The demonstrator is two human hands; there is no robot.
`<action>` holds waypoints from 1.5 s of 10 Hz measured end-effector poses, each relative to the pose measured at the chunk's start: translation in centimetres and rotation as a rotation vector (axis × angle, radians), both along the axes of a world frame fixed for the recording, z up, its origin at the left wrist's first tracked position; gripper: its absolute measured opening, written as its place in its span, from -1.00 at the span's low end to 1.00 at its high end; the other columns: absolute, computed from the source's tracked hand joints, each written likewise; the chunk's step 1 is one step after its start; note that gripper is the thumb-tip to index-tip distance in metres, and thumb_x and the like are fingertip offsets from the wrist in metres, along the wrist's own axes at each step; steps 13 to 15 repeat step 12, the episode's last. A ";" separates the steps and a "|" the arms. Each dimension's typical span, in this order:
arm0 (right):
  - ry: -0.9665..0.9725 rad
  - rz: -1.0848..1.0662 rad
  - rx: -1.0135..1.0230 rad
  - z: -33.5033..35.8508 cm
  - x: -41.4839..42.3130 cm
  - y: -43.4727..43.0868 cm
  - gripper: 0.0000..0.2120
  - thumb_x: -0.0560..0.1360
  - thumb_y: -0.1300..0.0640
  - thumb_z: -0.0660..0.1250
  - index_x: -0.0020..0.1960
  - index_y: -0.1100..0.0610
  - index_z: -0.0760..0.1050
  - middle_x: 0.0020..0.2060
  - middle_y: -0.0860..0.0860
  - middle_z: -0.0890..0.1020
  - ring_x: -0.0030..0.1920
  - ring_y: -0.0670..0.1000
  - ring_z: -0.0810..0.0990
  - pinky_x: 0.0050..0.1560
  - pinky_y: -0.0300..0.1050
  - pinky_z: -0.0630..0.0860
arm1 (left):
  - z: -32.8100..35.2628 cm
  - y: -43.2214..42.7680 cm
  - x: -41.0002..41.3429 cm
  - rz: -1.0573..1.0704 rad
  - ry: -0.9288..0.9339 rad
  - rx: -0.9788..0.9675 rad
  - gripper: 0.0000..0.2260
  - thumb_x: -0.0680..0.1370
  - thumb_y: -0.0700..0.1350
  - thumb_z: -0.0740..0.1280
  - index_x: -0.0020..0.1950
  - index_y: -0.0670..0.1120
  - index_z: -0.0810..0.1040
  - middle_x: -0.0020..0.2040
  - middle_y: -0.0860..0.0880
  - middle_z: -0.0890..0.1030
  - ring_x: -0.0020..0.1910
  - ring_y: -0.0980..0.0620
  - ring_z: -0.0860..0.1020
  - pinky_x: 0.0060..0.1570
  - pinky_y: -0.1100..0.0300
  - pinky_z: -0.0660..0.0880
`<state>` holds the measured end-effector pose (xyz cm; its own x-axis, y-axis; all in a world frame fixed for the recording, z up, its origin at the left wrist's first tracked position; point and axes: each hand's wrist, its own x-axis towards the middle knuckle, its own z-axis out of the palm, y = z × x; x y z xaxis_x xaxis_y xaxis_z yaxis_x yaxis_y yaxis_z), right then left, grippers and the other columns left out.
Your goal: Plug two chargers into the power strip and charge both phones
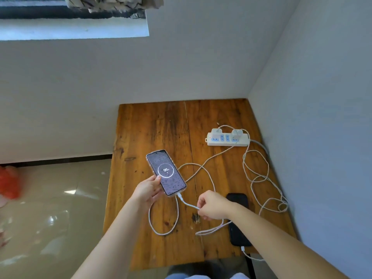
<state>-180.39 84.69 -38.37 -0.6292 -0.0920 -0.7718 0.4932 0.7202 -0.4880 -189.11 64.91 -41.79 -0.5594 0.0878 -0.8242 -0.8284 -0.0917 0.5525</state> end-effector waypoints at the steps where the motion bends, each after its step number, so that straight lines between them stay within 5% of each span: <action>1: 0.048 0.199 0.205 -1.3 -1.0 -0.7 -0.92 0.51 0.22 0.28 -0.04 0.11 0.51 -0.17 0.07 0.59 -0.15 0.05 0.58 -0.03 -0.05 0.54 | -1.7 -1.8 -3.4 -0.099 0.057 -0.085 -0.65 0.60 -0.16 0.24 0.39 -0.14 0.42 0.20 -0.15 0.60 0.13 -0.11 0.58 -0.14 0.10 0.57; 2: 0.091 0.294 0.361 -2.2 -2.1 -1.2 -0.89 0.52 0.24 0.26 0.01 0.09 0.49 -0.16 0.04 0.56 -0.07 0.07 0.55 0.34 0.19 0.25 | -3.5 -2.4 -5.6 -0.169 0.143 -0.219 -0.69 0.61 -0.15 0.23 0.36 -0.14 0.44 0.11 -0.12 0.62 -0.03 -0.04 0.63 -0.27 0.15 0.60; 3: 0.173 0.216 0.425 -2.9 -3.2 -1.4 -0.89 0.55 0.23 0.23 0.02 0.07 0.47 -0.17 0.02 0.56 -0.11 0.04 0.53 0.34 0.19 0.23 | -5.4 -2.4 -7.2 -0.281 0.182 -0.368 -0.63 0.61 -0.11 0.22 0.42 -0.13 0.38 0.24 -0.16 0.56 0.20 -0.16 0.55 0.11 -0.07 0.54; 5: 0.324 -0.105 0.426 -4.0 -3.8 -1.1 -0.84 0.59 0.08 0.18 0.01 0.07 0.53 -0.16 -0.03 0.60 -0.11 -0.02 0.54 0.13 0.01 0.40 | -8.2 -2.5 -8.7 -0.222 0.095 -0.339 -0.61 0.62 -0.13 0.22 0.44 -0.15 0.35 0.30 -0.16 0.53 0.23 -0.16 0.52 0.07 0.04 0.50; 6: 0.310 -0.141 0.418 -4.1 -4.0 -1.1 -0.84 0.58 0.06 0.20 -0.02 0.08 0.54 -0.17 -0.03 0.58 -0.10 -0.03 0.53 0.12 -0.01 0.41 | -8.9 -2.7 -9.2 -0.222 0.043 -0.344 -0.63 0.61 -0.11 0.24 0.41 -0.12 0.40 0.28 -0.17 0.55 0.23 -0.17 0.52 0.21 -0.09 0.48; 8: 0.267 -0.172 0.362 -4.4 -4.6 -1.7 -0.87 0.55 0.16 0.27 0.06 0.11 0.55 -0.01 0.04 0.56 -0.03 0.01 0.53 0.05 -0.05 0.56 | -8.8 -2.2 -8.3 -0.256 0.162 -0.484 -0.64 0.58 -0.15 0.29 0.38 -0.12 0.44 0.27 -0.11 0.56 0.16 -0.11 0.55 -0.12 0.17 0.47; 9: 0.247 -0.189 0.336 -4.4 -4.5 -2.0 -0.85 0.54 0.15 0.29 0.09 0.09 0.55 0.06 0.04 0.55 0.00 0.00 0.54 0.04 -0.11 0.57 | -8.6 -2.4 -7.4 -0.404 0.280 -0.535 -0.63 0.57 -0.15 0.27 0.39 -0.10 0.43 0.25 -0.08 0.55 -0.07 0.04 0.57 -0.26 0.23 0.49; 11: 0.302 -0.377 0.120 -0.5 -4.1 -1.4 -0.81 0.53 0.11 0.33 0.13 0.08 0.56 0.10 0.00 0.61 0.10 -0.02 0.55 -0.05 -0.29 0.46 | -7.2 -3.9 -3.5 -0.641 0.285 -0.725 -0.46 0.57 0.00 0.27 0.51 -0.09 0.22 0.50 -0.19 0.25 0.43 -0.19 0.29 0.28 -0.07 0.38; 12: 0.476 -0.575 -0.103 5.3 -3.2 -0.6 -0.87 0.50 0.08 0.36 0.04 0.03 0.59 -0.06 -0.07 0.66 0.02 -0.07 0.61 -0.09 -0.29 0.54 | -7.2 -4.4 -0.2 -0.735 0.225 -0.839 -0.42 0.58 -0.02 0.26 0.54 -0.09 0.11 0.56 -0.15 0.06 0.51 -0.18 0.11 0.38 -0.10 0.25; 15: 0.476 -0.575 -0.103 5.3 -3.2 -0.6 -0.87 0.50 0.08 0.36 0.04 0.03 0.59 -0.06 -0.07 0.66 0.02 -0.07 0.61 -0.09 -0.29 0.54 | -7.2 -4.4 -0.2 -0.735 0.225 -0.839 -0.42 0.58 -0.02 0.26 0.54 -0.09 0.11 0.56 -0.15 0.06 0.51 -0.18 0.11 0.38 -0.10 0.25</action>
